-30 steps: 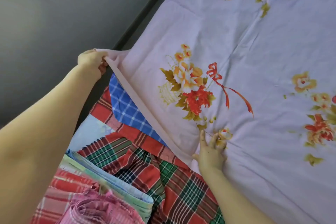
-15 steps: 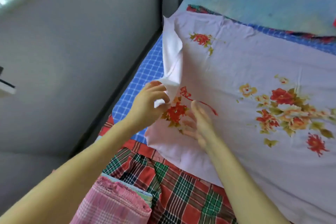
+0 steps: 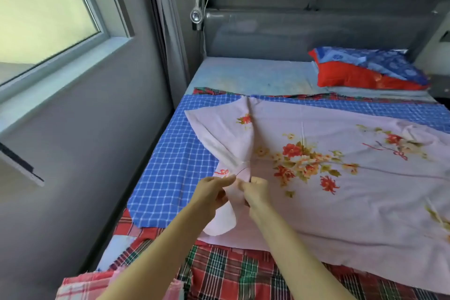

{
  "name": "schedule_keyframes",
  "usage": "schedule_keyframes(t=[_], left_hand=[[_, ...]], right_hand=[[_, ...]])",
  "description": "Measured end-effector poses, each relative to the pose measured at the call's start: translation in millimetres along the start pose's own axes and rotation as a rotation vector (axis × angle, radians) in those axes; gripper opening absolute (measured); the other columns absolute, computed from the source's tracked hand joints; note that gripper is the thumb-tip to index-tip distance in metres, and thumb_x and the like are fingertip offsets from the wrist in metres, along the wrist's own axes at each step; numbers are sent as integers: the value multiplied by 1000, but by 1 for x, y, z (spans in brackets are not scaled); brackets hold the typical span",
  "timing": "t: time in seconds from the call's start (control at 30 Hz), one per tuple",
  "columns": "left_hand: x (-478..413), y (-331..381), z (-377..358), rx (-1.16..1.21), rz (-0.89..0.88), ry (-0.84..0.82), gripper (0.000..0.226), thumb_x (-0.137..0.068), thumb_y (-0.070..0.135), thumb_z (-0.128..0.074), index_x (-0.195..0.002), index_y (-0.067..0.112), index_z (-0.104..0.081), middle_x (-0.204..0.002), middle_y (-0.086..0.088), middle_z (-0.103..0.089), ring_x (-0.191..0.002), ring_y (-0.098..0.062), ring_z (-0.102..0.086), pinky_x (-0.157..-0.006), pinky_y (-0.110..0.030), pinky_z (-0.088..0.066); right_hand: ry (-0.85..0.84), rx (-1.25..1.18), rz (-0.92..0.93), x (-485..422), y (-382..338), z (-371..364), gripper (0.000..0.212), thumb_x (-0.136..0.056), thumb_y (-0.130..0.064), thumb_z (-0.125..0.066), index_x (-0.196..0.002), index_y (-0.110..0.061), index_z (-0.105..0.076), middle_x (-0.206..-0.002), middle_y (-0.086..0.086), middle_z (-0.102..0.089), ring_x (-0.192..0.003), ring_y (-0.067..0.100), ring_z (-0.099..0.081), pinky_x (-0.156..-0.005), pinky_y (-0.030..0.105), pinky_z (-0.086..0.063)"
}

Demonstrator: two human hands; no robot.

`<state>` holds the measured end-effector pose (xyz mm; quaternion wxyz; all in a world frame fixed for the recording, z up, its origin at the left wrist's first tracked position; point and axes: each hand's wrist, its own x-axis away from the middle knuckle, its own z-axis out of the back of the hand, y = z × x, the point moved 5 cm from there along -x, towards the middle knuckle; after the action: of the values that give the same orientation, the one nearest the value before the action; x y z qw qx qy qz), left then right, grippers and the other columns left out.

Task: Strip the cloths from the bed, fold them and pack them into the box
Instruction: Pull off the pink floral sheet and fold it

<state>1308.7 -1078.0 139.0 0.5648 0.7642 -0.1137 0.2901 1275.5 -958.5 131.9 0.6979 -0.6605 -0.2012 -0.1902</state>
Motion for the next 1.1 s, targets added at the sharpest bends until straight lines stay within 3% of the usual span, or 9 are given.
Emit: schedule_keyframes(t=[0.2, 0.37, 0.43, 0.53, 0.7, 0.83, 1.03, 1.07, 1.1], left_hand=[[4, -7, -28, -31, 14, 69, 9, -79, -5, -69, -79, -2, -60, -63, -7, -49, -48, -13, -47, -41, -13, -43], [13, 23, -52, -423, -367, 322, 26, -81, 8, -67, -57, 15, -62, -37, 3, -54, -44, -15, -57, -60, -31, -53], [22, 34, -77, -647, -542, 407, 28, -83, 12, -62, -56, 12, -62, -48, -12, -60, -57, -30, -60, -66, -43, -51], [36, 31, -137, -813, -666, 394, 25, -88, 12, -58, -75, -8, -68, -74, -34, -62, -76, -46, -59, -59, -35, -36], [67, -6, -252, -910, -744, 439, 27, -91, 12, -54, -91, -11, -68, -89, -40, -61, -86, -49, -57, -68, -37, -35], [78, -39, -330, -889, -715, 506, 33, -92, 17, -52, -92, -13, -66, -89, -40, -61, -87, -50, -58, -71, -47, -43], [113, -82, -476, -836, -808, 489, 29, -81, 11, -45, -77, -14, -60, -85, -45, -52, -91, -50, -56, -68, -55, -47], [123, -85, -499, -823, -815, 482, 23, -78, 6, -42, -69, -10, -56, -72, -43, -43, -64, -54, -41, -62, -52, -44], [128, -89, -524, -836, -823, 470, 16, -75, 2, -38, -62, -1, -48, -60, -32, -31, -63, -27, -23, -56, -46, -40]], right_hand=[[102, 75, 114, 28, 7, 40, 44, -82, -10, -63, -43, -20, -47, -49, -3, -43, -52, 16, -38, -53, 27, -29], [179, 32, 230, 63, 10, 111, 31, -88, -10, -57, -63, -27, -62, -73, 5, -70, -70, 24, -67, -63, 33, -51], [187, -38, 250, 82, 7, 156, 27, -91, -7, -55, -70, -23, -61, -69, 6, -68, -60, 18, -64, -54, 25, -49], [263, -120, 256, 109, 13, 247, 22, -91, -7, -55, -74, -20, -61, -63, 3, -66, -52, 13, -60, -51, 21, -47], [473, -173, 211, 156, 53, 425, 23, -92, -7, -54, -74, -19, -61, -65, 6, -66, -57, 16, -60, -58, 27, -48], [583, -122, 171, 190, 88, 551, 28, -91, -5, -51, -72, -24, -59, -65, 5, -67, -63, 19, -63, -70, 37, -54], [581, -140, 122, 225, 125, 703, 22, -93, -8, -53, -75, -18, -59, -72, 11, -67, -60, 16, -60, -64, 30, -53], [578, -150, 113, 227, 131, 722, 19, -94, -8, -53, -77, -16, -60, -74, 13, -68, -60, 15, -59, -61, 29, -52], [578, -162, 101, 228, 137, 742, 18, -94, -9, -54, -78, -14, -61, -77, 14, -69, -59, 15, -59, -59, 27, -51]])
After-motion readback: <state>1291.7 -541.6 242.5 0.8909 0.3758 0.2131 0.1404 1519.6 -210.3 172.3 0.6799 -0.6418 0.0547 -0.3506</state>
